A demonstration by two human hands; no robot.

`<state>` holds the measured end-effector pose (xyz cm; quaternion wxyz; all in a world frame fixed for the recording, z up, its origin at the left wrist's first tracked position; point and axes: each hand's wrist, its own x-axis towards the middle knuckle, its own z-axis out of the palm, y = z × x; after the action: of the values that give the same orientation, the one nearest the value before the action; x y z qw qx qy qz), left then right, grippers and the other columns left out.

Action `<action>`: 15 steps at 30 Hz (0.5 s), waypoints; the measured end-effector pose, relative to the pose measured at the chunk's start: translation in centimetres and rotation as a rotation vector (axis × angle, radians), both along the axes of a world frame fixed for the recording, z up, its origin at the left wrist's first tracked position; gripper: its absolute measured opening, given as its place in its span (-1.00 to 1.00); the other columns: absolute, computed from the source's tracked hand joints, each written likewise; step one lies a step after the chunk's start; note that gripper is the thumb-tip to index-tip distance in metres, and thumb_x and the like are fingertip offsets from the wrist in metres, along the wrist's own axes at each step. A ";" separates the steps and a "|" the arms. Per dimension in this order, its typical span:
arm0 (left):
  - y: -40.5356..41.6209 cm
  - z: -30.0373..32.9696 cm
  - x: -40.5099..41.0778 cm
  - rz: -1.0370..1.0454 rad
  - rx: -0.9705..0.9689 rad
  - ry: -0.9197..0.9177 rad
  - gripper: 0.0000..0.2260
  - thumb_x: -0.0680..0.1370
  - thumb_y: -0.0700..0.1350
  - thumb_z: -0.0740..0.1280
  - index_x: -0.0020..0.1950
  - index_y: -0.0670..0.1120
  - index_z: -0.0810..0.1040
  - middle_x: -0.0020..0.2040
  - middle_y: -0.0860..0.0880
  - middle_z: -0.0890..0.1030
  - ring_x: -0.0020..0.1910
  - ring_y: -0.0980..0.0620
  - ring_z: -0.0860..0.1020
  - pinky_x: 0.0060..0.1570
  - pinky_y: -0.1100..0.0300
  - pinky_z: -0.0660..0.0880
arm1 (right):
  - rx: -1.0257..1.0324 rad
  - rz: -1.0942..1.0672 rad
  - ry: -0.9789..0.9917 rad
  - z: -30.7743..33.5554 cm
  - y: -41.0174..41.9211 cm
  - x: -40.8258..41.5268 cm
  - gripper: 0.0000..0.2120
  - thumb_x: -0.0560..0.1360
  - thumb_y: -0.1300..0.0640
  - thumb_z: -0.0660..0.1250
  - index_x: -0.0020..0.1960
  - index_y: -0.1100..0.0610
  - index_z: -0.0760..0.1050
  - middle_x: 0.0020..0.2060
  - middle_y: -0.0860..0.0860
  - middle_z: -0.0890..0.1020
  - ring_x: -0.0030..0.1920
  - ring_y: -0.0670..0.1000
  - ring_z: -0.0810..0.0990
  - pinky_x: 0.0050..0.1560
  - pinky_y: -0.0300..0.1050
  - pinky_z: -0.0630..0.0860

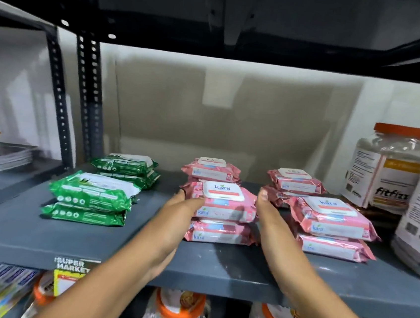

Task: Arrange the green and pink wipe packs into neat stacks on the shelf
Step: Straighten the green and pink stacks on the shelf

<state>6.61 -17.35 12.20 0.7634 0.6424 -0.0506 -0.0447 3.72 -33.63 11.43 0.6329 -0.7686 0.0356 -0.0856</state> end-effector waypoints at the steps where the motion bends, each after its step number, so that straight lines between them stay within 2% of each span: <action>1: 0.0 0.0 -1.2 -0.007 -0.006 0.011 -0.65 0.62 -0.18 0.28 0.40 0.01 0.42 -0.01 0.17 0.68 -0.02 0.23 0.63 0.23 0.16 0.46 | -0.068 -0.080 -0.075 -0.4 -0.1 -1.2 -0.32 0.53 -0.40 0.01 0.57 -0.13 0.22 0.56 -0.21 0.26 0.55 -0.14 0.21 0.54 -0.16 0.05; 2: 0.1 -0.1 -2.3 -0.015 -0.004 0.011 -0.50 0.58 -0.12 0.35 0.51 0.02 0.32 0.13 0.19 0.61 0.09 0.27 0.55 0.32 0.18 0.37 | -0.094 -0.130 -0.161 -0.6 -0.1 -2.6 -0.28 0.51 -0.37 0.05 0.61 -0.13 0.11 0.59 -0.24 0.14 0.58 -0.19 0.07 0.56 -0.17 -0.04; 4: 1.2 0.2 -3.6 0.020 0.006 -0.029 -0.29 0.42 0.03 0.51 0.53 0.05 0.33 0.38 0.22 0.47 0.28 0.28 0.43 0.45 0.18 0.22 | -0.071 -0.197 -0.331 -0.4 0.4 -4.6 -0.24 0.43 -0.34 0.12 0.60 -0.18 0.11 0.58 -0.31 0.11 0.55 -0.33 0.00 0.56 -0.19 -0.05; 5: 2.1 0.8 -3.8 0.075 -0.008 -0.064 -0.27 0.36 0.07 0.52 0.50 0.06 0.38 0.42 0.21 0.45 0.34 0.26 0.41 0.49 0.15 0.19 | -0.044 -0.209 -0.408 0.1 0.5 -5.1 -0.27 0.41 -0.33 0.15 0.57 -0.23 0.16 0.55 -0.36 0.16 0.52 -0.39 0.04 0.54 -0.23 0.01; 8: 6.0 3.1 -2.6 0.354 -0.030 -0.207 -0.51 0.48 0.00 0.45 0.40 0.09 0.50 0.34 0.14 0.55 0.30 0.23 0.47 0.42 0.15 0.25 | 0.122 -0.063 -0.550 2.1 1.6 -4.2 -0.47 0.46 -0.25 0.27 0.43 -0.26 0.41 0.36 -0.45 0.45 0.39 -0.46 0.30 0.39 -0.30 0.22; 10: 9.2 4.1 -1.1 0.525 0.044 -0.270 -0.55 0.46 -0.01 0.42 0.35 0.06 0.55 0.30 0.07 0.60 0.28 0.17 0.52 0.40 0.12 0.32 | 0.210 0.145 -0.479 2.5 3.1 -2.6 -0.56 0.51 -0.22 0.34 0.35 -0.15 0.53 0.30 -0.35 0.57 0.35 -0.36 0.43 0.36 -0.26 0.30; 12: 13.2 3.6 0.3 0.670 0.145 -0.243 -0.55 0.45 -0.01 0.41 0.33 -0.01 0.56 0.31 -0.03 0.61 0.29 0.05 0.55 0.41 0.00 0.37 | 0.311 0.314 -0.278 1.1 5.7 -0.3 -0.59 0.41 -0.18 0.38 0.22 -0.09 0.64 0.24 -0.22 0.65 0.34 -0.20 0.53 0.40 -0.12 0.35; 14: 16.1 2.8 1.5 0.731 0.239 -0.174 -0.58 0.48 -0.04 0.42 0.33 -0.08 0.56 0.30 -0.10 0.61 0.27 -0.01 0.56 0.37 -0.08 0.42 | 0.393 0.348 -0.094 -0.5 8.5 1.8 -0.78 0.42 -0.06 0.45 0.03 -0.04 0.70 0.12 -0.14 0.71 0.23 -0.12 0.60 0.35 -0.09 0.40; 15: 16.9 2.5 2.2 0.729 0.279 -0.145 -0.60 0.52 -0.05 0.41 0.34 -0.12 0.55 0.30 -0.12 0.61 0.26 -0.02 0.55 0.35 -0.06 0.44 | 0.378 0.337 -0.047 -1.2 9.6 2.9 -0.88 0.46 0.00 0.44 -0.04 0.01 0.68 0.02 -0.12 0.71 0.11 -0.13 0.62 0.25 -0.13 0.42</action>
<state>8.81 -0.48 14.66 0.6288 0.7174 0.1336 0.2685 6.58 -24.05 10.28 0.7715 -0.6294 -0.0923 0.0114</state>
